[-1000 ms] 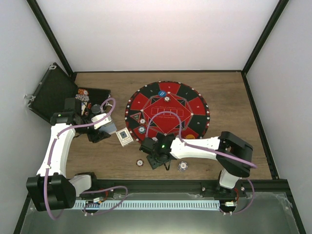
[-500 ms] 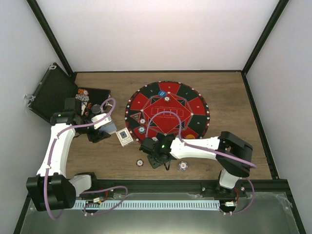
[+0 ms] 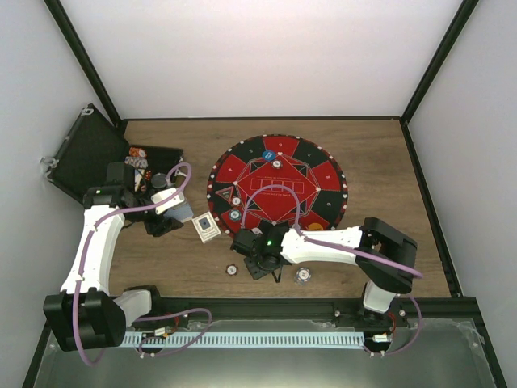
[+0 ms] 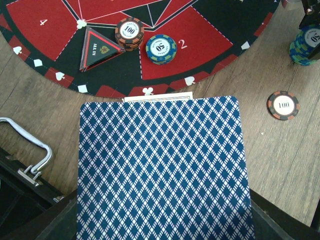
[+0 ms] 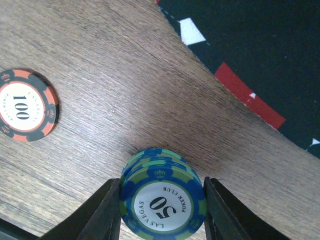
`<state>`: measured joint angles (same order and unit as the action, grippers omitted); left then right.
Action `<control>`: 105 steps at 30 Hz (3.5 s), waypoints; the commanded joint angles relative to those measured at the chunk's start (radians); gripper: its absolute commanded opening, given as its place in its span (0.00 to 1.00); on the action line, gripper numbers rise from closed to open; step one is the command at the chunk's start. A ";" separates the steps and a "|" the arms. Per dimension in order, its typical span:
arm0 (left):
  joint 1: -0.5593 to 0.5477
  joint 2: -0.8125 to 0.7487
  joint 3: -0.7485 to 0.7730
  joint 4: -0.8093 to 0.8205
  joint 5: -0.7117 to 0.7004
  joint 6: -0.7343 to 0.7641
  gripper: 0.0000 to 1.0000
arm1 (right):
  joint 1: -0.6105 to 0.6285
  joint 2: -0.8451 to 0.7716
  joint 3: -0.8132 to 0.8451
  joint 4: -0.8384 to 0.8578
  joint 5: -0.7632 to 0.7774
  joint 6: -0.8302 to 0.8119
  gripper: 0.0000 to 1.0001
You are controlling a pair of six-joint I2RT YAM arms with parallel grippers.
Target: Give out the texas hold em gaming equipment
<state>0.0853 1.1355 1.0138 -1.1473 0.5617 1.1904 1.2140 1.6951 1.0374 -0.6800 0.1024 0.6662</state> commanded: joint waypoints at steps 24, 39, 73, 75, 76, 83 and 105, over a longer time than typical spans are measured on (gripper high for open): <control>0.005 -0.012 0.033 -0.009 0.047 0.025 0.11 | -0.523 0.067 0.484 -0.075 0.125 -0.307 0.16; 0.004 0.006 0.045 -0.023 0.049 0.030 0.11 | -0.822 0.604 1.002 -0.073 0.043 -0.409 0.16; 0.005 0.012 0.045 -0.015 0.032 0.025 0.11 | -0.615 0.150 0.527 0.001 0.062 -0.322 0.73; 0.005 0.005 0.040 -0.015 0.032 0.028 0.11 | -0.516 0.064 0.394 0.018 0.079 -0.285 0.76; 0.004 0.001 0.035 -0.015 0.031 0.030 0.11 | -0.470 0.026 0.330 0.021 0.087 -0.259 0.77; 0.005 -0.008 0.026 -0.021 0.029 0.031 0.11 | -0.177 -0.119 0.057 0.041 0.038 -0.076 0.85; 0.005 -0.003 0.047 -0.026 0.035 0.031 0.11 | -0.008 0.030 -0.058 0.106 -0.029 -0.005 0.70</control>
<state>0.0856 1.1423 1.0435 -1.1656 0.5617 1.1942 1.1999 1.7069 0.9916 -0.5850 0.0692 0.6525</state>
